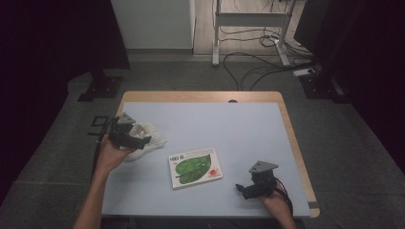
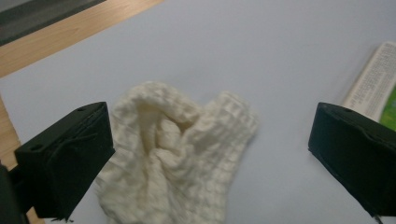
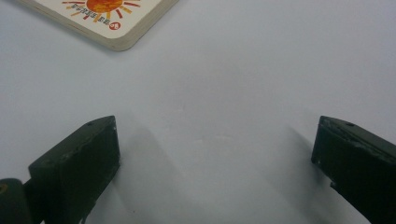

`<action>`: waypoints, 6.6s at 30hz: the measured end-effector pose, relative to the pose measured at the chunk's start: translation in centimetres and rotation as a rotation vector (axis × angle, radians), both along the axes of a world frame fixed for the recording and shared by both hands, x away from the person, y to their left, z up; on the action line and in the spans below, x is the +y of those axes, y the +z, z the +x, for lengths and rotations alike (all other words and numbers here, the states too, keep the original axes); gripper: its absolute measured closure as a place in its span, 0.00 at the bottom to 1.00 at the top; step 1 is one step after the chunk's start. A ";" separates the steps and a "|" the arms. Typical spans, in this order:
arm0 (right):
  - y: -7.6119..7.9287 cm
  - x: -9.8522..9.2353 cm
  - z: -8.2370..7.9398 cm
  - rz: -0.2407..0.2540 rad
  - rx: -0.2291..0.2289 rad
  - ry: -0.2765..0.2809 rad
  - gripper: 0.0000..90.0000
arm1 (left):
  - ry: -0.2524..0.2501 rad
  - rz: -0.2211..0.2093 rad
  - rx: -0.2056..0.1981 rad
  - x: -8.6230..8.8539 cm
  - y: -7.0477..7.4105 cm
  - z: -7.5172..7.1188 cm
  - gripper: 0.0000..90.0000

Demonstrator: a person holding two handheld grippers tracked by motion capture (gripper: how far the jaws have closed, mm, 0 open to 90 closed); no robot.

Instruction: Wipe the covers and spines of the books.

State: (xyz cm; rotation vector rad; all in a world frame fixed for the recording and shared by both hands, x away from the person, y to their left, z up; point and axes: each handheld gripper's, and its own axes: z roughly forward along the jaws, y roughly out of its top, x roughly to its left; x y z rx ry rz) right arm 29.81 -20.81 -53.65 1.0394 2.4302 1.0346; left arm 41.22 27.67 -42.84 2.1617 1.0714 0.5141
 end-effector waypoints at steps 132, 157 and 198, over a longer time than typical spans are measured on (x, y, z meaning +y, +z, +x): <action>0.0 0.0 0.0 0.004 0.003 0.002 0.00 | -0.370 0.009 0.142 -17.1 -6.7 -1.1 0.79; 0.0 0.0 0.0 0.005 0.003 0.003 0.00 | -0.422 -0.006 0.169 -21.7 -7.0 0.7 0.79; 0.0 -0.1 0.0 0.005 0.001 0.003 0.00 | -0.511 -0.008 0.181 -21.3 -7.0 -3.3 0.79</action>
